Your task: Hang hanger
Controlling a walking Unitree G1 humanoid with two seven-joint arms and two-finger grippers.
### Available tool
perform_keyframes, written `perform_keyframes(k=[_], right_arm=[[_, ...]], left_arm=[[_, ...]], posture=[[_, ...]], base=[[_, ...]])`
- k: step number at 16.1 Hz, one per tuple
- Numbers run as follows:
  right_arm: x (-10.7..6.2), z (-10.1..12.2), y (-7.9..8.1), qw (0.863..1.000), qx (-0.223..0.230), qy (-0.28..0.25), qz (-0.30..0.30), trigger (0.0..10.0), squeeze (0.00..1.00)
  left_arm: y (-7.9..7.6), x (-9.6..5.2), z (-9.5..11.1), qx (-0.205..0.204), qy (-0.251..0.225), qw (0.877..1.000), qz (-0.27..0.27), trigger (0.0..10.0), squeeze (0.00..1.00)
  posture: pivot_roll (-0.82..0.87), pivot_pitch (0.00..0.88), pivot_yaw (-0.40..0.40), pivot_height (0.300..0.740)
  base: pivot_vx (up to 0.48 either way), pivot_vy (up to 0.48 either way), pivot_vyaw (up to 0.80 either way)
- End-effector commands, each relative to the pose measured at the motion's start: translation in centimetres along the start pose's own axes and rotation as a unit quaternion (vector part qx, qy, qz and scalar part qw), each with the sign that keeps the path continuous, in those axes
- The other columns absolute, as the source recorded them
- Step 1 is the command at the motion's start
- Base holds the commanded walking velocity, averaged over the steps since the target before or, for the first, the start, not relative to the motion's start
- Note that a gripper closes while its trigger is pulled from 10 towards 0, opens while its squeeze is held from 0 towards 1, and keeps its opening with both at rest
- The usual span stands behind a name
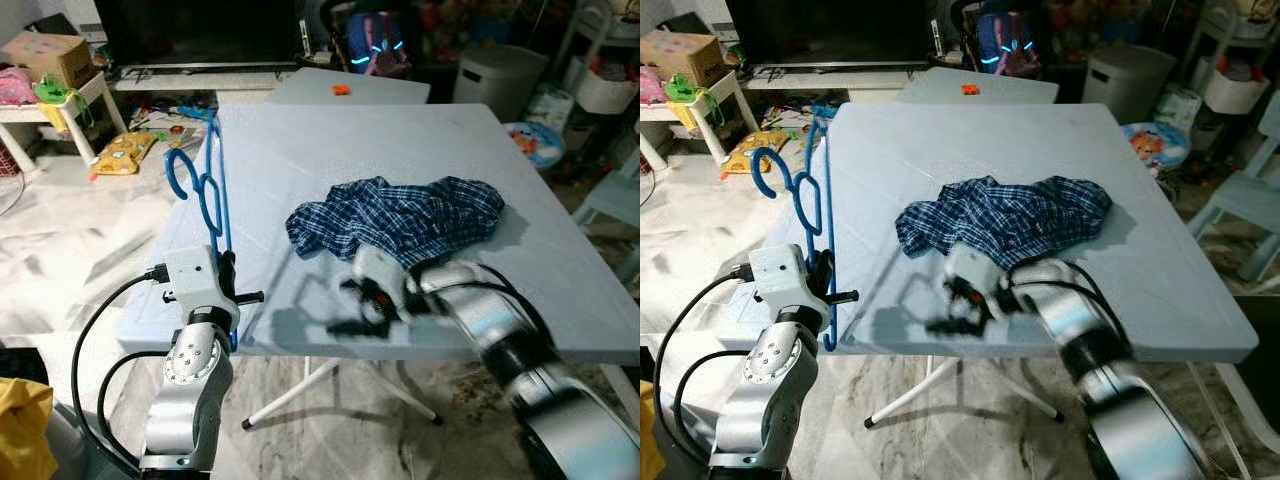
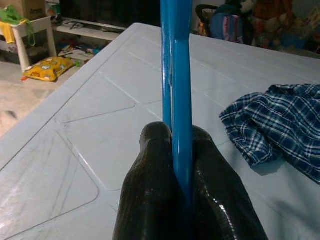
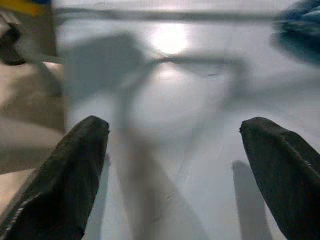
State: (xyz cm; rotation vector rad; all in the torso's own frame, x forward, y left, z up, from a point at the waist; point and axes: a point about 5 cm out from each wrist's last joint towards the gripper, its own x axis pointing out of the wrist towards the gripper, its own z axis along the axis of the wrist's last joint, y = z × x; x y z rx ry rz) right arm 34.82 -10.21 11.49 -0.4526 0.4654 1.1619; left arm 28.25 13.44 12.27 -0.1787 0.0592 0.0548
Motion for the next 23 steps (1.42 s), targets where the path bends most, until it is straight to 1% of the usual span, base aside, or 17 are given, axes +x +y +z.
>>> perform_keyframes(k=[1,3,4,5,6,7,10,11,12,14,16,17,19,20,21,22,23], right_arm=[[0.0,0.5,-0.8,0.999,0.005,0.004,-0.039,10.0,0.0],[0.3,1.1,-1.6,0.996,0.019,0.0,-0.086,10.0,0.0],[0.5,1.4,-2.3,0.99,0.039,-0.001,-0.133,10.0,0.0],[0.5,1.4,-2.4,0.989,0.042,0.001,-0.143,10.0,0.0],[0.5,1.2,-3.0,0.981,0.057,0.015,-0.186,10.0,0.0],[0.4,1.1,-3.3,0.975,0.06,0.024,-0.212,10.0,0.0],[-0.2,0.7,-4.3,0.949,0.086,0.04,-0.302,10.0,0.0],[-0.5,0.8,-4.7,0.938,0.084,0.04,-0.334,10.0,0.0],[-0.5,0.9,-4.8,0.936,0.083,0.04,-0.34,10.0,0.0],[-1.0,1.1,-5.3,0.921,0.06,0.046,-0.383,10.0,0.0],[-1.5,1.7,-5.8,0.911,0.037,0.036,-0.41,10.0,0.0],[-1.6,1.8,-5.9,0.909,0.034,0.032,-0.413,10.0,0.0],[-2.9,2.0,-6.4,0.916,0.032,-0.02,-0.399,10.0,0.0],[-3.0,1.9,-6.5,0.916,0.034,-0.025,-0.398,10.0,0.0],[-4.0,1.4,-6.7,0.917,0.044,-0.045,-0.395,10.0,0.0],[-5.0,0.6,-6.8,0.914,0.068,-0.066,-0.394,10.0,0.0],[-5.9,0.1,-6.8,0.906,0.126,-0.11,-0.388,10.0,0.0]], left_arm=[[-0.4,-0.1,0.5,-0.006,-0.009,1.0,0.0,10.0,0.0],[-0.4,-0.1,0.4,-0.008,-0.009,1.0,0.002,10.0,0.0],[-0.4,-0.2,0.4,-0.01,-0.009,1.0,0.003,10.0,0.0],[-0.4,-0.2,0.3,-0.01,-0.008,1.0,0.003,10.0,0.0],[-0.4,-0.2,0.3,-0.011,-0.008,1.0,0.004,10.0,0.0],[-0.4,-0.2,0.3,-0.011,-0.008,1.0,0.005,10.0,0.0],[-0.3,-0.1,0.3,-0.011,-0.01,1.0,0.006,10.0,0.0],[-0.3,0.0,0.4,-0.011,-0.01,1.0,0.007,10.0,0.0],[-0.3,0.0,0.4,-0.011,-0.01,1.0,0.007,10.0,0.0],[-0.4,-0.1,0.4,-0.011,-0.011,1.0,0.007,10.0,0.0],[-0.3,-0.1,0.5,-0.01,-0.013,1.0,0.008,10.0,0.0],[-0.3,-0.1,0.5,-0.01,-0.013,1.0,0.008,10.0,0.0],[-0.4,-0.2,0.4,-0.008,-0.01,1.0,0.002,10.0,0.0],[-0.4,-0.2,0.4,-0.007,-0.01,1.0,0.001,10.0,0.0],[-0.3,-0.3,0.2,-0.003,-0.006,1.0,-0.006,10.0,0.0],[-0.3,-0.4,0.1,0.001,-0.002,1.0,-0.015,10.0,0.0],[-0.4,-0.5,0.0,0.004,0.001,1.0,-0.025,10.0,0.0]], posture=[[-0.08,0.001,0.014,0.74],[-0.08,0.002,0.008,0.74],[-0.09,0.002,0.005,0.74],[-0.09,0.002,0.005,0.74],[-0.09,0.002,0.004,0.74],[-0.09,0.002,0.002,0.74],[-0.08,0.0,0.0,0.74],[-0.08,0.0,-0.001,0.74],[-0.08,0.0,-0.001,0.74],[-0.08,0.0,-0.001,0.74],[-0.07,0.0,-0.002,0.74],[-0.07,0.0,-0.002,0.74],[-0.08,0.0,0.001,0.74],[-0.08,0.0,0.001,0.74],[-0.08,0.0,0.008,0.74],[-0.09,0.0,0.013,0.74],[-0.09,0.0,0.019,0.74]], base=[[0.0,0.0,0.0],[0.0,0.0,0.0],[0.0,0.0,0.0],[0.0,0.0,0.0],[0.0,0.0,0.0],[0.0,0.0,0.0],[0.0,0.0,0.0],[0.0,0.0,0.0],[0.0,0.0,0.0],[0.0,0.0,0.0],[0.0,0.0,0.0],[0.0,0.0,0.0],[0.0,0.0,0.0],[0.0,0.0,0.0],[0.0,0.0,0.0],[0.0,0.0,0.0],[0.0,0.0,0.0]])
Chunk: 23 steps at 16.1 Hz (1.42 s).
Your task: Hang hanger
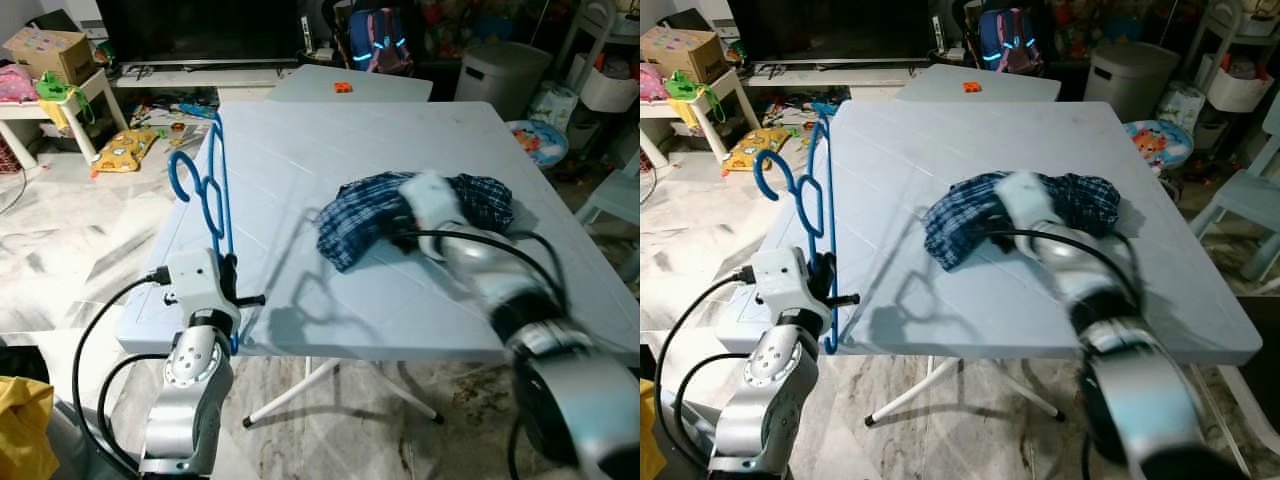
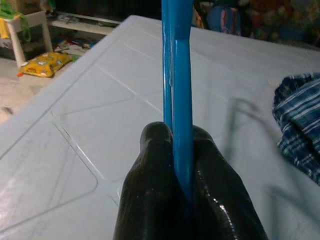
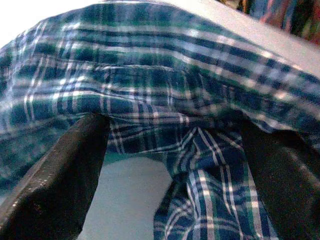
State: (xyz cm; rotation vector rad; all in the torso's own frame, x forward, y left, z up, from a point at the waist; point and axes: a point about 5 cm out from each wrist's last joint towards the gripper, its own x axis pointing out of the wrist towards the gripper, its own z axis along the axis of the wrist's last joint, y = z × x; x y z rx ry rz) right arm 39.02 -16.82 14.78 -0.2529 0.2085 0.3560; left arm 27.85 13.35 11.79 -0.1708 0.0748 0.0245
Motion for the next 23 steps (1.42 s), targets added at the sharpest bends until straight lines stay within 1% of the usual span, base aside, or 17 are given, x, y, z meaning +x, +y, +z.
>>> perform_keyframes(k=[1,2,3,6,8,10,11,12,13,14,15,16,18,19,21,22,23], right_arm=[[-0.7,0.8,-1.0,0.997,0.068,-0.038,-0.006,10.0,0.0],[-1.4,0.9,-1.2,0.993,0.105,-0.059,-0.013,10.0,0.0],[-1.8,1.0,-1.0,0.99,0.124,-0.071,-0.016,10.0,0.0],[-3.0,1.8,0.1,0.983,0.144,-0.117,-0.012,10.0,0.0],[-3.4,1.8,1.7,0.982,0.155,-0.102,0.04,10.0,0.0],[-3.4,0.6,3.9,0.991,0.061,-0.057,0.106,10.0,0.0],[-3.3,0.3,4.6,0.99,0.05,-0.033,0.127,10.0,0.0],[-2.9,-0.5,5.5,0.988,0.003,0.007,0.153,10.0,0.0],[-2.8,-0.7,5.9,0.986,-0.021,0.02,0.166,10.0,0.0],[-2.9,-0.5,6.7,0.974,-0.088,0.027,0.206,10.0,0.0],[-3.0,-0.3,6.8,0.97,-0.107,0.026,0.219,10.0,0.0],[-3.6,-0.2,6.8,0.955,-0.136,0.033,0.26,10.0,0.0],[-4.8,0.7,5.9,0.942,-0.138,0.026,0.306,10.0,0.0],[-5.2,1.6,5.0,0.944,-0.136,0.006,0.299,10.0,0.0],[-5.9,3.6,2.9,0.959,-0.1,-0.049,0.261,10.0,0.0],[-6.5,4.2,1.1,0.969,-0.083,-0.072,0.219,10.0,0.0],[-7.2,4.1,-0.8,0.978,-0.071,-0.072,0.182,10.0,0.0]], left_arm=[[-0.5,-0.2,0.4,0.008,-0.007,1.0,-0.021,10.0,0.0],[-0.5,-0.3,0.4,0.015,-0.006,0.999,-0.027,10.0,0.0],[-0.4,-0.2,0.4,0.015,-0.006,0.999,-0.028,10.0,0.0],[-0.7,0.3,1.0,0.023,-0.015,0.998,-0.049,10.0,0.0],[-0.8,0.6,1.2,0.025,-0.016,0.998,-0.058,10.0,0.0],[-0.9,0.8,1.3,0.028,-0.017,0.998,-0.059,10.0,0.0],[-0.8,0.8,1.3,0.028,-0.017,0.998,-0.057,10.0,0.0],[-0.8,0.7,1.2,0.027,-0.017,0.998,-0.052,10.0,0.0],[-0.8,0.7,1.2,0.027,-0.017,0.998,-0.049,10.0,0.0],[-0.7,0.5,1.2,0.028,-0.02,0.998,-0.045,10.0,0.0],[-0.7,0.5,1.3,0.029,-0.021,0.998,-0.044,10.0,0.0],[-0.5,0.3,1.2,0.029,-0.021,0.998,-0.043,10.0,0.0],[-0.3,0.1,1.0,0.025,-0.018,0.999,-0.038,10.0,0.0],[-0.3,0.0,1.0,0.023,-0.018,0.999,-0.036,10.0,0.0],[-0.5,-0.2,0.8,0.018,-0.016,0.999,-0.036,10.0,0.0],[-0.6,-0.3,0.6,0.016,-0.013,0.999,-0.039,10.0,0.0],[-0.8,-0.2,0.5,0.015,-0.011,0.999,-0.042,10.0,0.0]], posture=[[-0.09,0.0,0.024,0.74],[-0.1,0.0,0.036,0.74],[-0.1,0.0,0.05,0.74],[-0.11,0.0,0.082,0.74],[-0.11,0.0,0.089,0.74],[-0.1,0.0,0.079,0.74],[-0.1,0.0,0.077,0.74],[-0.1,0.0,0.069,0.74],[-0.09,0.0,0.067,0.74],[-0.08,0.0,0.057,0.74],[-0.08,0.0,0.05,0.74],[-0.08,0.0,0.042,0.74],[-0.09,0.0,0.025,0.74],[-0.09,0.0,0.022,0.74],[-0.09,0.0,0.02,0.74],[-0.1,0.0,0.024,0.74],[-0.11,0.0,0.028,0.74]], base=[[0.0,0.0,0.0],[0.0,0.0,0.0],[0.0,0.0,0.0],[0.0,0.0,0.0],[0.0,0.0,0.0],[0.0,0.0,0.0],[0.0,0.0,0.0],[0.0,0.0,0.0],[0.0,0.0,0.0],[0.0,0.0,0.0],[0.0,0.0,0.0],[0.0,0.0,0.0],[0.0,0.0,0.0],[0.0,0.0,0.0],[0.0,0.0,0.0],[0.0,0.0,0.0],[0.0,0.0,0.0]])
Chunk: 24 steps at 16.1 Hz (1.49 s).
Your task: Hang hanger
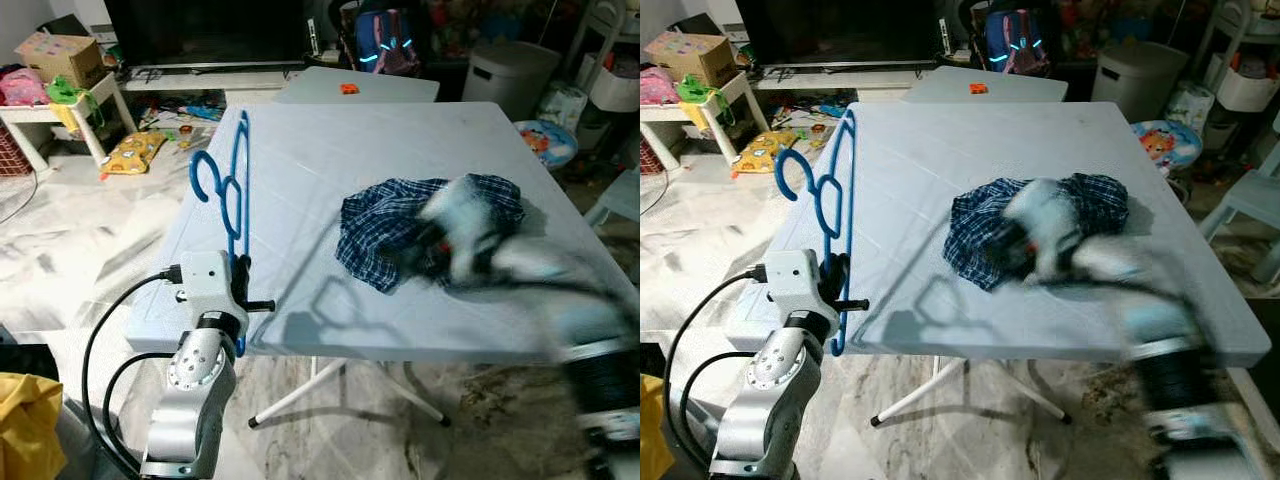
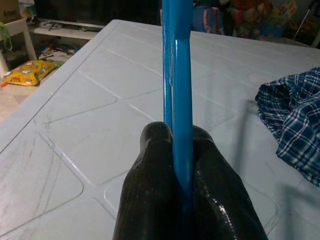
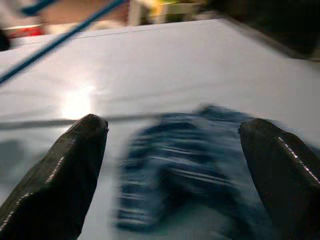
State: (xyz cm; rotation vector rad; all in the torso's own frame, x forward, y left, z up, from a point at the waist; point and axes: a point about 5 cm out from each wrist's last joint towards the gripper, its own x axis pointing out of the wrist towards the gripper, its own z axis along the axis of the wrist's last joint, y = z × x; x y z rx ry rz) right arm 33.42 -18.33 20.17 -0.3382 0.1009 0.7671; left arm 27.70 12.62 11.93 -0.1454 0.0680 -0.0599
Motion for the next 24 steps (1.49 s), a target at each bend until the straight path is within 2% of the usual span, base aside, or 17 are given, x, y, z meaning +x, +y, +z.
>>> perform_keyframes(k=[1,3,4,6,8,11,12,13,19,20,21,23,24], right_arm=[[-1.1,-0.1,-1.1,0.999,0.005,0.003,-0.031,10.0,0.0],[-2.3,-1.3,-2.3,0.997,0.005,0.046,-0.067,10.0,0.0],[-2.9,-3.2,-2.5,0.991,0.002,0.114,-0.075,10.0,0.0],[-2.4,-4.2,-1.7,0.989,0.007,0.136,-0.061,10.0,0.0],[-0.9,-5.1,0.1,0.989,0.023,0.147,-0.025,10.0,0.0],[1.1,-4.7,1.5,0.991,0.036,0.131,0.009,10.0,0.0],[2.7,-4.3,2.6,0.991,0.045,0.121,0.033,10.0,0.0],[3.3,-4.2,2.9,0.991,0.046,0.119,0.04,10.0,0.0],[9.1,-3.3,6.0,0.988,0.073,0.117,0.063,10.0,0.0],[10.4,-2.5,6.3,0.989,0.085,0.108,0.052,10.0,0.0],[11.8,-1.6,5.9,0.991,0.09,0.097,-0.004,10.0,0.0],[12.4,-0.1,4.0,0.987,0.056,0.076,-0.13,10.0,0.0],[12.2,0.1,3.2,0.981,0.06,0.07,-0.169,10.0,0.0]], left_arm=[[-0.1,0.0,0.5,0.001,-0.01,1.0,-0.002,10.0,0.0],[-0.3,0.1,0.5,0.001,-0.011,1.0,-0.006,10.0,0.0],[-0.3,0.2,0.5,0.001,-0.01,1.0,-0.009,10.0,0.0],[-0.4,0.1,0.5,0.001,-0.009,1.0,-0.01,10.0,0.0],[-0.5,0.0,0.4,-0.001,-0.01,1.0,-0.009,10.0,0.0],[-0.4,-0.2,0.4,-0.003,-0.01,1.0,-0.004,10.0,0.0],[-0.3,-0.3,0.4,-0.003,-0.01,1.0,-0.002,10.0,0.0],[-0.3,-0.3,0.4,-0.003,-0.01,1.0,-0.001,10.0,0.0],[-0.4,-0.4,0.5,-0.007,-0.014,1.0,0.011,10.0,0.0],[-0.2,-0.5,0.5,-0.008,-0.015,1.0,0.017,10.0,0.0],[0.0,-0.6,0.5,-0.009,-0.016,1.0,0.022,10.0,0.0],[-0.1,-0.7,0.5,-0.01,-0.015,1.0,0.024,10.0,0.0],[-0.1,-0.8,0.4,-0.01,-0.015,1.0,0.024,10.0,0.0]], posture=[[-0.11,0.0,0.032,0.74],[-0.12,0.0,0.035,0.74],[-0.12,0.0,0.036,0.74],[-0.12,0.0,0.032,0.74],[-0.11,0.0,0.02,0.74],[-0.1,0.0,0.015,0.74],[-0.1,0.0,0.008,0.74],[-0.1,0.0,0.007,0.74],[-0.07,0.0,-0.027,0.74],[-0.07,0.0,-0.034,0.74],[-0.07,0.0,-0.038,0.74],[-0.06,0.0,-0.041,0.74],[-0.06,0.0,-0.04,0.74]], base=[[0.0,0.0,0.0],[0.0,0.0,0.0],[0.0,0.0,0.0],[0.0,0.0,0.0],[0.0,0.0,0.0],[0.0,0.0,0.0],[0.0,0.0,0.0],[0.0,0.0,0.0],[0.0,0.0,0.0],[0.0,0.0,0.0],[0.0,0.0,0.0],[0.0,0.0,0.0],[0.0,0.0,0.0]])
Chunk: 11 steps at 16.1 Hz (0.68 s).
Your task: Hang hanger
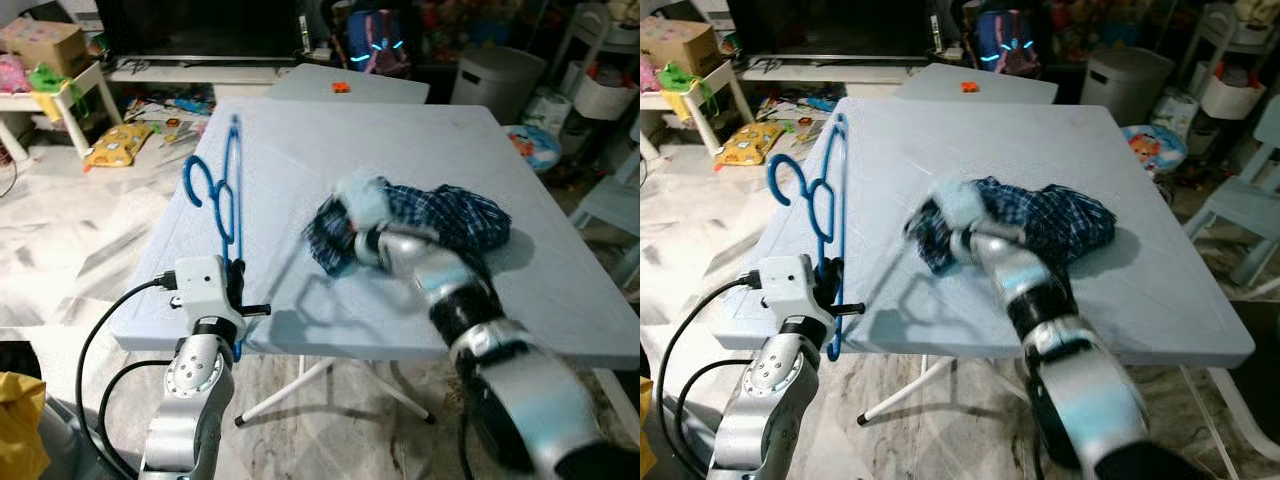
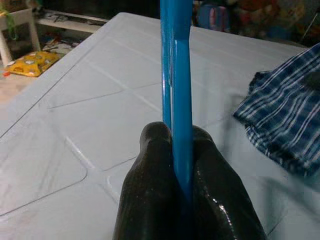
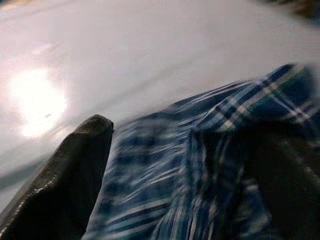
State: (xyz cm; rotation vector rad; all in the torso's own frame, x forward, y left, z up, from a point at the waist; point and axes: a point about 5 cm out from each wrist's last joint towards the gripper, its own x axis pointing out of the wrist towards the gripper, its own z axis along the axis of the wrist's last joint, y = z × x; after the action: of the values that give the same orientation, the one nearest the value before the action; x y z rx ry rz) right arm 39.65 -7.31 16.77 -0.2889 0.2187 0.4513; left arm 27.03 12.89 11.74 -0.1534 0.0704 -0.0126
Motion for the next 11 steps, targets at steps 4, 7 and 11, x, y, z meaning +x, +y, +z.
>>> perform_keyframes(k=[4,7,11], right_arm=[[-0.4,0.1,-2.9,0.996,-0.007,-0.02,-0.089,10.0,0.0],[-1.5,-1.8,-3.9,0.997,-0.053,-0.016,-0.045,10.0,0.0],[-5.2,-3.6,-6.6,0.996,0.012,-0.07,-0.061,10.0,0.0]], left_arm=[[-0.3,-0.1,0.7,-0.004,-0.013,1.0,-0.001,10.0,0.0],[-0.3,-0.1,0.7,-0.003,-0.011,1.0,-0.004,10.0,0.0],[0.4,-1.2,0.8,-0.002,-0.001,1.0,-0.019,10.0,0.0]], posture=[[-0.07,0.006,-0.027,0.74],[-0.08,0.006,-0.018,0.74],[-0.1,0.003,0.007,0.74]], base=[[0.0,0.0,0.0],[0.0,0.0,0.0],[0.0,0.0,0.0]])
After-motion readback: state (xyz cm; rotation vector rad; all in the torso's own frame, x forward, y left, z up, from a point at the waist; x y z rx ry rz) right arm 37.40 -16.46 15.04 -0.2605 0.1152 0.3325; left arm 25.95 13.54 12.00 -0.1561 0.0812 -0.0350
